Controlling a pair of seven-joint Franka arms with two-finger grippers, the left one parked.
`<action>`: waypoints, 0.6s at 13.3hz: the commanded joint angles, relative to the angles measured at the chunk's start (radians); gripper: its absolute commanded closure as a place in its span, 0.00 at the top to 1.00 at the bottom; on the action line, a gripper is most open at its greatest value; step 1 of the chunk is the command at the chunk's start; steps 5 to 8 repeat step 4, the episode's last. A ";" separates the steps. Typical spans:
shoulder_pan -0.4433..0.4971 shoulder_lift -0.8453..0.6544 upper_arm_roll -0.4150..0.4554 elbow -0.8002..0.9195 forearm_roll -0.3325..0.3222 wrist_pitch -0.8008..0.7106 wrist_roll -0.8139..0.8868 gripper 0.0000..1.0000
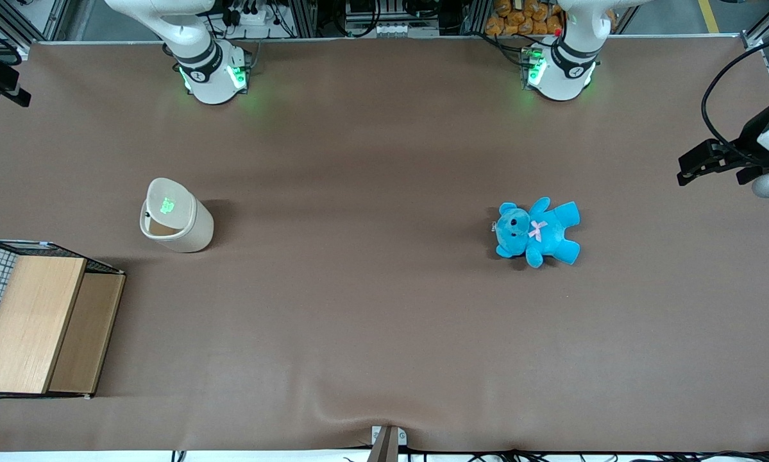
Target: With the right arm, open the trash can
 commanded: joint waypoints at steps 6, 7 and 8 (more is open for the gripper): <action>-0.003 -0.009 0.007 -0.009 -0.017 0.004 0.013 1.00; -0.003 -0.009 0.007 -0.009 -0.017 0.004 0.013 1.00; -0.003 -0.009 0.007 -0.009 -0.017 0.004 0.013 1.00</action>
